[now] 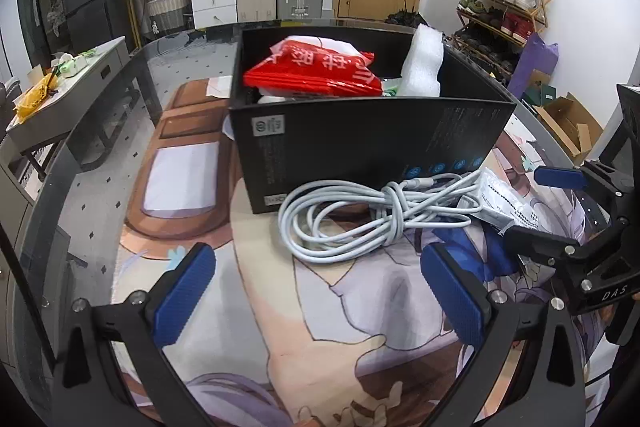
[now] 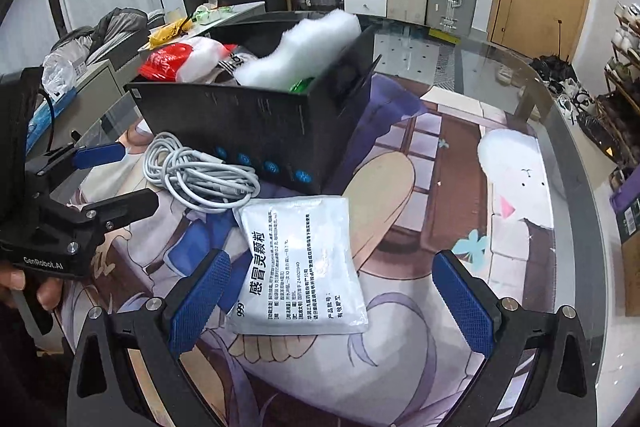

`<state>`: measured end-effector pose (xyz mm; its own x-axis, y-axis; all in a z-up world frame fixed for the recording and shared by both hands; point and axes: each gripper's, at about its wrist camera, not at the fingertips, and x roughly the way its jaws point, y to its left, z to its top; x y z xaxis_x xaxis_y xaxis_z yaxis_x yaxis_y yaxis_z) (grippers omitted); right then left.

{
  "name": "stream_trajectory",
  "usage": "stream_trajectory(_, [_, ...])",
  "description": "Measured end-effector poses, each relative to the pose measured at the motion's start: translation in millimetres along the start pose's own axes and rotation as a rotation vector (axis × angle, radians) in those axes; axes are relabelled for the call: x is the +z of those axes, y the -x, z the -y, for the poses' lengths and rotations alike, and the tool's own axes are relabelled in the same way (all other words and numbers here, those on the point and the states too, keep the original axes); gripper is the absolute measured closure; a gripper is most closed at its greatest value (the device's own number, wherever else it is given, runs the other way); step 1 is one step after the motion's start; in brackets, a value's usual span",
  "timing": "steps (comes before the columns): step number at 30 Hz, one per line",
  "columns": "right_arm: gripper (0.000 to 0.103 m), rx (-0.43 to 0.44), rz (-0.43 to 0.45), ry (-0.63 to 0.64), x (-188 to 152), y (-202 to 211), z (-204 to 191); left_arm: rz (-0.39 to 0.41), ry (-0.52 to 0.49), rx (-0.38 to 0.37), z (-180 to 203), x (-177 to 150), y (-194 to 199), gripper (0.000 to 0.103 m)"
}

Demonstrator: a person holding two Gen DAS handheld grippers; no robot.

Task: Organize soft objects
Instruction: 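Withdraw both tools toward the white medicine packet and the white cable coil, then grasp the white medicine packet with the right tool while the left tool grasps the white cable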

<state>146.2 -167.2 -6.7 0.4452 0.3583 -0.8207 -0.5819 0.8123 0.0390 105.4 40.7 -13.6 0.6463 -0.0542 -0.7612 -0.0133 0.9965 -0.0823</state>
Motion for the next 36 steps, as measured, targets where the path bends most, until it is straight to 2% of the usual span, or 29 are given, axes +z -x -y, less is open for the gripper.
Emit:
stream_trajectory(8, [0.001,-0.011,-0.024,0.009,-2,-7,-2,-0.025,-0.024,-0.005,13,5,-8,0.0])
stream_trajectory(22, [0.001,-0.036,-0.025,0.024,-5,-7,-4,-0.059,-0.017,0.02,12,13,-17,0.0])
stream_trajectory(36, [0.001,-0.092,-0.024,-0.051,0,-11,-8,-0.079,-0.024,0.058,17,15,-23,0.0])
